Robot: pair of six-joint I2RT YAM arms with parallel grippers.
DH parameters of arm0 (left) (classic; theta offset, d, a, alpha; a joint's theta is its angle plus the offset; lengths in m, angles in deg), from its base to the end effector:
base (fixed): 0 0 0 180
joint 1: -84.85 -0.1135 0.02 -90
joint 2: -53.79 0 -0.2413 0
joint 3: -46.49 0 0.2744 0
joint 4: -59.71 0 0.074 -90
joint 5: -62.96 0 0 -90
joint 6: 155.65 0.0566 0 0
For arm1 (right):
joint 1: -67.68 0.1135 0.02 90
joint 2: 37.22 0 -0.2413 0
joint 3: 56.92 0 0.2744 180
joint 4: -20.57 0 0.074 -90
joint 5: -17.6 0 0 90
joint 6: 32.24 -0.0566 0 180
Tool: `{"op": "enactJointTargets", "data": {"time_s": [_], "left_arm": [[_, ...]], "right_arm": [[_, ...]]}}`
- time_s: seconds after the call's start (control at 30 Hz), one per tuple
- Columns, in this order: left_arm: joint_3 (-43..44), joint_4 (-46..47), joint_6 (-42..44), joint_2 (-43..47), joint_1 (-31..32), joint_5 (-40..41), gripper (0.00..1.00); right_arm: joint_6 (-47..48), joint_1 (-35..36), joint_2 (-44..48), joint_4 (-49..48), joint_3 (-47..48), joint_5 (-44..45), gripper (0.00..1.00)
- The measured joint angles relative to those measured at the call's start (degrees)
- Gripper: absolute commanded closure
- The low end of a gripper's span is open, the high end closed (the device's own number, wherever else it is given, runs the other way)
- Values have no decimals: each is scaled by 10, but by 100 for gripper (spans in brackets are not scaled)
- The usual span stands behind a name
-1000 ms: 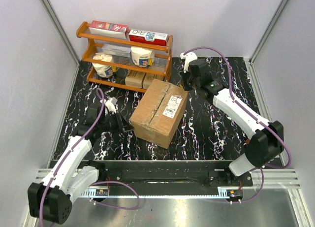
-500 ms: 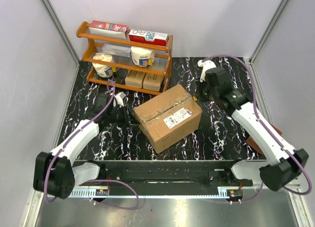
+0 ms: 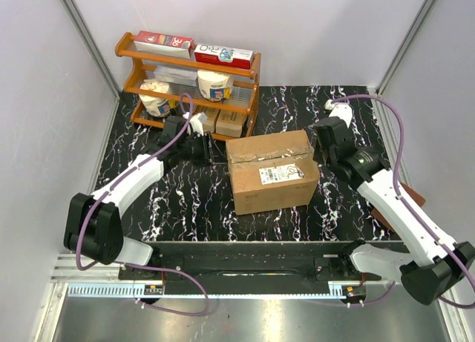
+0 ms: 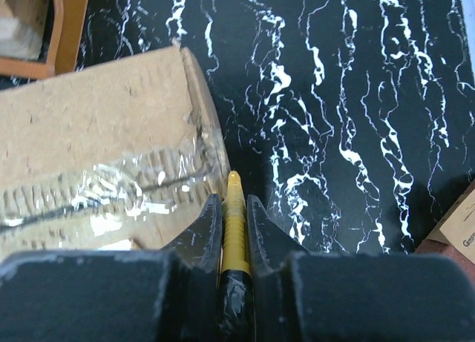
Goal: Unpack the express box
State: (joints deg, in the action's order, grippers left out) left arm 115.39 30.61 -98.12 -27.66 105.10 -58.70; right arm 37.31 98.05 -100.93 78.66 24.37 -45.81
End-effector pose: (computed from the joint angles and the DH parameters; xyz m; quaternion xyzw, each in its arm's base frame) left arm 0.3118 -0.1467 0.2113 0.0177 0.8846 -0.3979 0.2425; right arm 0.2453 0.1144 0.3318 0.0195 0.8889 -0.0138 0.4576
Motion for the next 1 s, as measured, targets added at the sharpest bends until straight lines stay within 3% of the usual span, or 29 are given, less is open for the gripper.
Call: {"op": "enactJointTargets", "data": {"time_s": [0.13,0.33,0.5,0.67,1.0], "left_arm": [[-2,-18,38,40,12,13,46],[-51,-54,72,191,35,57,40],[-89,-79,77,287,37,74,47],[-126,-66,80,347,71,37,55],[-132,-31,101,298,195,-13,65]], "right_arm": [[-6,0,-47,-28,21,42,100],[18,-3,-144,-86,97,85,100],[52,-23,-191,-144,137,85,100],[92,-37,-246,-189,188,48,100],[116,-49,-328,-218,209,-62,100]]}}
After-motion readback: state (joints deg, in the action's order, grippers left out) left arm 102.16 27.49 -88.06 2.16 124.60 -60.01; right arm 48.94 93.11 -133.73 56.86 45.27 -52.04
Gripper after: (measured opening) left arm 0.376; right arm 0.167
